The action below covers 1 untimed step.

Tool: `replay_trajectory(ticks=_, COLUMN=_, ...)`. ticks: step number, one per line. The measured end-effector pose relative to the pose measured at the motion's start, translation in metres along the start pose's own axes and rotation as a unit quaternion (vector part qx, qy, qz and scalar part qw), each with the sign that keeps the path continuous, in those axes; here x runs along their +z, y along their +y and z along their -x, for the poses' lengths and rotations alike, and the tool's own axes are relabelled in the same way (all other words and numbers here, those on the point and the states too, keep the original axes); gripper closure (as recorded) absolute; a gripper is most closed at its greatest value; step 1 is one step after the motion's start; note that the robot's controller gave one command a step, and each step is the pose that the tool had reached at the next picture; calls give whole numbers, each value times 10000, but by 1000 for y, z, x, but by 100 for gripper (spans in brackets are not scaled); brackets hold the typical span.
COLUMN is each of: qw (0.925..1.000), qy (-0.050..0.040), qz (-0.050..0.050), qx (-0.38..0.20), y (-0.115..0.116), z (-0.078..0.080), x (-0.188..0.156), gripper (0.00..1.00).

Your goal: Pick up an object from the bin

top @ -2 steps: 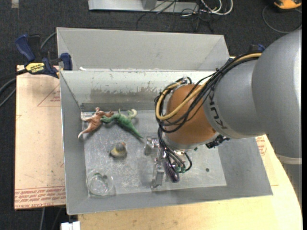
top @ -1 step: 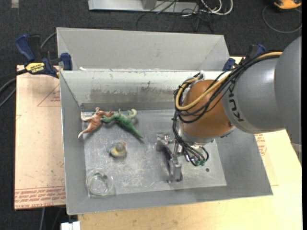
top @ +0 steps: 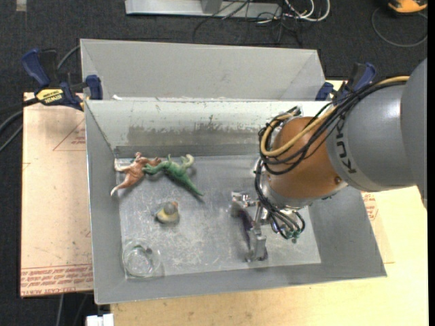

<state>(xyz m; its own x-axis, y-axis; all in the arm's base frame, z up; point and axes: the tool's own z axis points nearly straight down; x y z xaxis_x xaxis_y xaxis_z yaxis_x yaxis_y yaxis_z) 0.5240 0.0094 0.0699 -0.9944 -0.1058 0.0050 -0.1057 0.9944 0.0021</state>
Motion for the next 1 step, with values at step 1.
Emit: replay_trajectory(ticks=1, qw=9953, qy=-27, qz=-7, qx=968, y=-22, z=26, x=-10, gripper=0)
